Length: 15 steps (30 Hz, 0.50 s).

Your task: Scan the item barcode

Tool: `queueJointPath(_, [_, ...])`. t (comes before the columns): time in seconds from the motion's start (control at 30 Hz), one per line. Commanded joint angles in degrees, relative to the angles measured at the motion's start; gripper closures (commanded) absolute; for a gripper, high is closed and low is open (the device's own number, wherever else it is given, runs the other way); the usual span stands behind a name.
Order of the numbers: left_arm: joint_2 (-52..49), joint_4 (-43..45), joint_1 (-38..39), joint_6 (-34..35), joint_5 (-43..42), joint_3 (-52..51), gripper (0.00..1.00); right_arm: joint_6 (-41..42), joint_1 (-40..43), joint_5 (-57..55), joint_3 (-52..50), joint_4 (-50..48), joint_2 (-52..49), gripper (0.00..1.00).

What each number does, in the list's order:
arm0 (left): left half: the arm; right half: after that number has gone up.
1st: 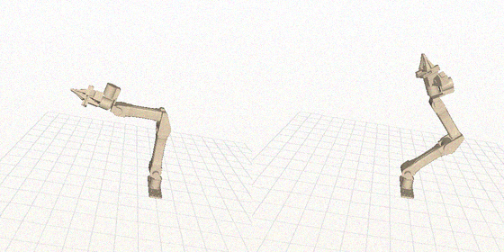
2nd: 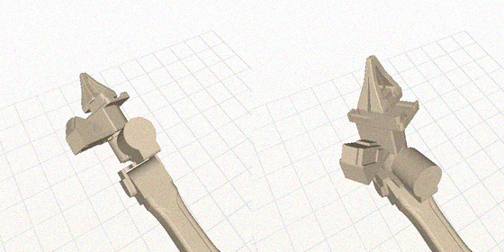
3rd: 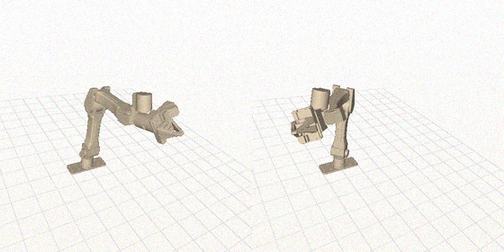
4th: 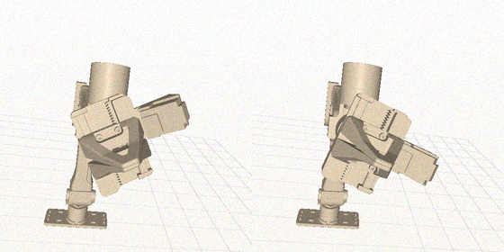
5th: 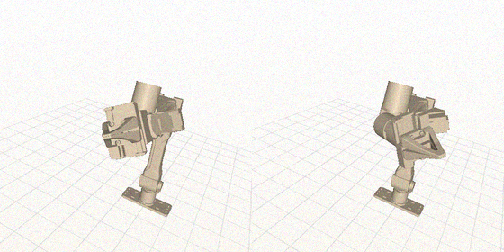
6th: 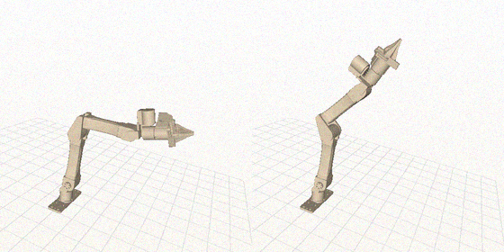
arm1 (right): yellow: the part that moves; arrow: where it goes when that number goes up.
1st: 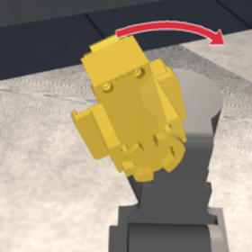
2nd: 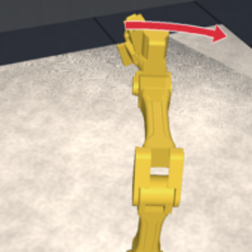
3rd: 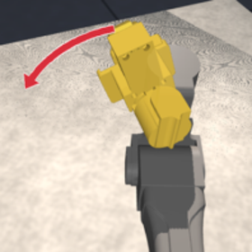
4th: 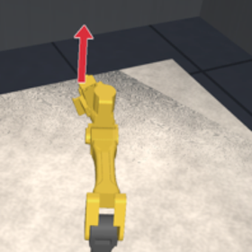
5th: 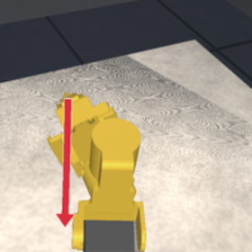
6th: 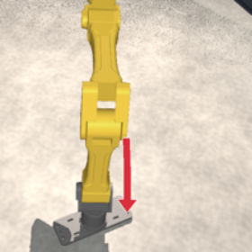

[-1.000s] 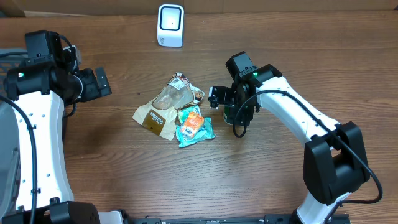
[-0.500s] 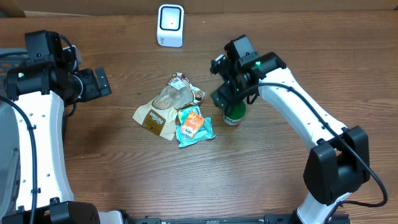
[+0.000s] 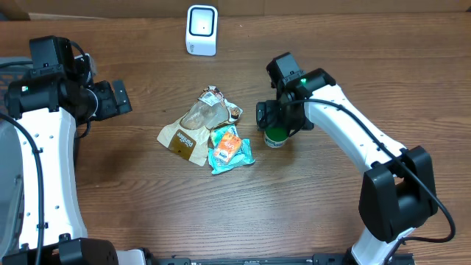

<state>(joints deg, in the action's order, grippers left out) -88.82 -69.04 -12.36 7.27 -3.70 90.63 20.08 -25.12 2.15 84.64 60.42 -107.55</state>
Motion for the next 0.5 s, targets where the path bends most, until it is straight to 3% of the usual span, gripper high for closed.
queueJointPath(0.0, [0.3,0.1,0.4,-0.7,-0.4,0.3,0.0,5.4,0.1,-1.1,-2.7,-1.5,0.1,0.09])
queueJointPath(0.2, [0.3,0.1,0.4,-0.7,-0.4,0.3,0.0,4.2,0.1,-4.1,-3.7,-2.0,0.1,0.14])
queueJointPath(0.37, [0.3,0.1,0.4,-0.7,-0.3,0.3,0.0,-5.9,0.1,-4.0,-3.6,-3.0,0.1,0.3])
queueJointPath(0.47, [0.3,0.1,0.4,-0.7,-0.4,0.3,0.0,-13.1,0.1,-4.0,-3.6,-3.4,0.1,0.31])
